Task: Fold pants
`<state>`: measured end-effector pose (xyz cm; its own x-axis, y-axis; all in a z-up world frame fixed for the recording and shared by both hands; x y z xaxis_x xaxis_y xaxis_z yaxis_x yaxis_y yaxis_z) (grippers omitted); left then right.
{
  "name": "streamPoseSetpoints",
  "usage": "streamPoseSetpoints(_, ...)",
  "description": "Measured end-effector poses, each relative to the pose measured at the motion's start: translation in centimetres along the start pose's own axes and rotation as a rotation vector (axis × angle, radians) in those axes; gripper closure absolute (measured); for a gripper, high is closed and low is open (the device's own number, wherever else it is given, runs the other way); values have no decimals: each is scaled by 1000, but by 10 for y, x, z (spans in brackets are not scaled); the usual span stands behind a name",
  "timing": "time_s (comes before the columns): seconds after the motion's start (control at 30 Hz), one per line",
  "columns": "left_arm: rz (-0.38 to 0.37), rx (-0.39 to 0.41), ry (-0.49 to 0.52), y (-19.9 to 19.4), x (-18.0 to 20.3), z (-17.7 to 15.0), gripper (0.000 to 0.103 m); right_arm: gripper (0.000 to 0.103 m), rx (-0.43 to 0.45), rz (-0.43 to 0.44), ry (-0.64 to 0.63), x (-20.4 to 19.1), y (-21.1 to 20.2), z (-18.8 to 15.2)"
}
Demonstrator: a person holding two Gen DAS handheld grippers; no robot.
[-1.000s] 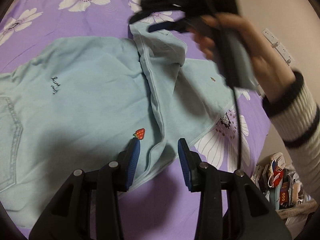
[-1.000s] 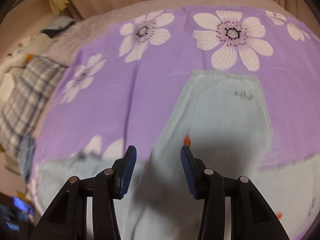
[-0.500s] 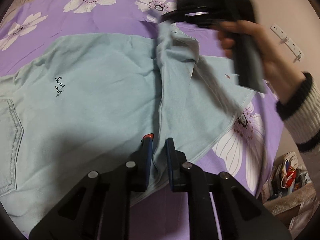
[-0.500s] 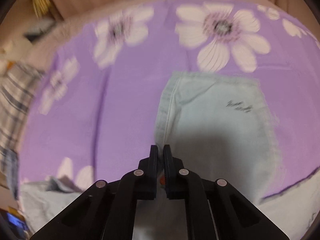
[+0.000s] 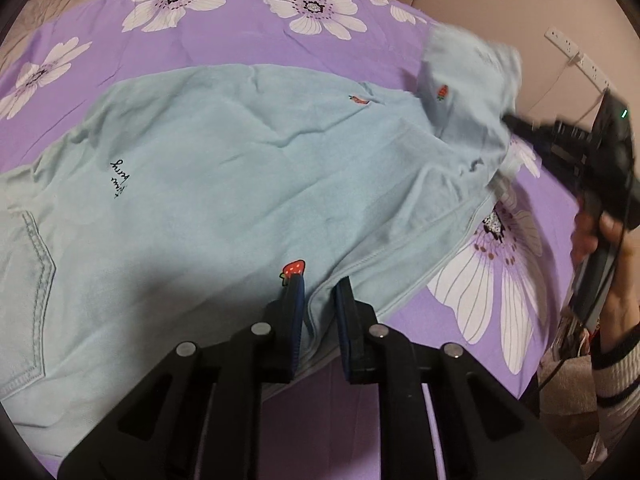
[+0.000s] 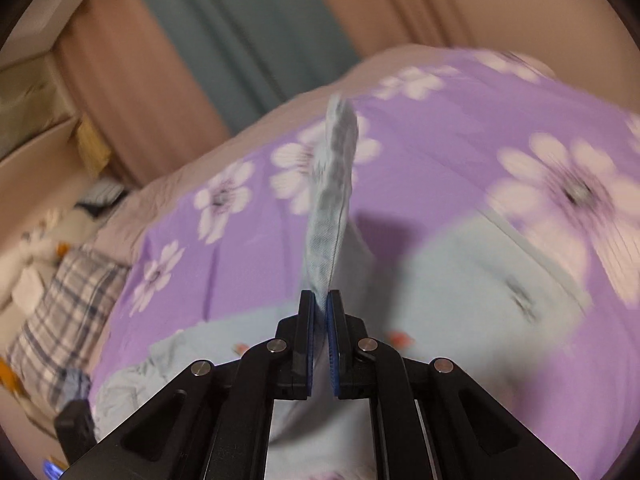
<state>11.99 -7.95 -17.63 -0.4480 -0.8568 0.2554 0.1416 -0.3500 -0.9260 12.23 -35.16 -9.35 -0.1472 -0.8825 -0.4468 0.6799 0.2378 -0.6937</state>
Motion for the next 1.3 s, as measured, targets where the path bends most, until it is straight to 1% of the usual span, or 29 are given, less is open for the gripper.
streamPoseSetpoints(0.07, 26, -9, 18, 0, 3, 0, 86, 95, -38, -4, 97, 30, 7, -11)
streamPoseSetpoints(0.17, 73, -18, 45, 1, 9, 1, 86, 94, -77, 0, 199, 65, 11, -20)
streamPoseSetpoints(0.23, 94, -24, 55, 2, 9, 2, 85, 80, -88, 40, 250, 77, 11, -21)
streamPoseSetpoints(0.27, 107, -26, 60, 2, 10, 2, 85, 64, -77, 51, 276, 82, 9, -19)
streamPoseSetpoints(0.3, 120, -29, 66, 2, 10, 3, 85, 57, -63, 54, 293, 86, 7, -17)
streamPoseSetpoints(0.37, 151, -30, 81, 3, 12, 4, 85, 57, -29, 77, 331, 95, 2, -10)
streamPoseSetpoints(0.43, 178, -23, 86, 2, 13, 2, 85, 57, -14, 75, 371, 104, 2, -3)
streamPoseSetpoints(0.47, 182, -19, 88, 1, 14, 2, 88, 57, -9, 68, 394, 111, 3, 2)
streamPoseSetpoints(0.5, 181, -11, 88, 0, 15, 2, 89, 57, -5, 69, 414, 121, 3, 5)
streamPoseSetpoints(0.57, 170, 4, 82, -3, 14, 2, 94, 57, 5, 84, 449, 133, 6, 12)
streamPoseSetpoints(0.63, 161, 22, 63, -6, 13, 2, 95, 57, 17, 97, 480, 143, 7, 20)
streamPoseSetpoints(0.67, 152, 30, 51, -8, 13, 3, 95, 59, 17, 108, 478, 146, 9, 22)
streamPoseSetpoints(0.73, 116, 54, 25, -15, 12, 4, 95, 72, 7, 112, 467, 150, 13, 26)
streamPoseSetpoints(0.77, 105, 66, 19, -18, 12, 4, 95, 86, -6, 103, 458, 151, 15, 28)
streamPoseSetpoints(0.8, 101, 77, 14, -22, 11, 4, 95, 97, -13, 88, 451, 153, 16, 28)
streamPoseSetpoints(0.87, 103, 92, 5, -28, 10, 3, 96, 98, -5, 87, 431, 153, 8, 26)
streamPoseSetpoints(0.97, 101, 102, -9, -34, 7, 2, 96, 98, 49, 76, 374, 143, -17, 21)
streamPoseSetpoints(1.0, 101, 102, -14, -35, 6, 1, 96, 98, 55, 73, 363, 141, -23, 18)
streamPoseSetpoints(1.03, 104, 99, -12, -35, 5, -1, 96, 98, 48, 68, 359, 140, -25, 16)
streamPoseSetpoints(1.1, 119, 92, 8, -33, 8, -7, 96, 98, 14, 29, 370, 143, -22, 8)
streamPoseSetpoints(1.2, 159, 63, 45, -25, 12, -17, 96, 98, -35, -21, 400, 153, -11, -3)
streamPoseSetpoints(1.3, 167, 24, 50, -18, 8, -25, 94, 98, -40, -68, 369, 155, -7, -6)
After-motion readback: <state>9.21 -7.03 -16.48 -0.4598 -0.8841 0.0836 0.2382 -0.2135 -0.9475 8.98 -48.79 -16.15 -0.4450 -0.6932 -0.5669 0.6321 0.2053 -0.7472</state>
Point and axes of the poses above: each gripper's, at about its wrist camera, not at the fingertips, and y roughly the way its jaws point, x to its right, z to its top, the point moved 4 cm from there along y, roughly the way its jaws point, and after that the axes turned 15 degrees about -x, right-handed, at the moved point
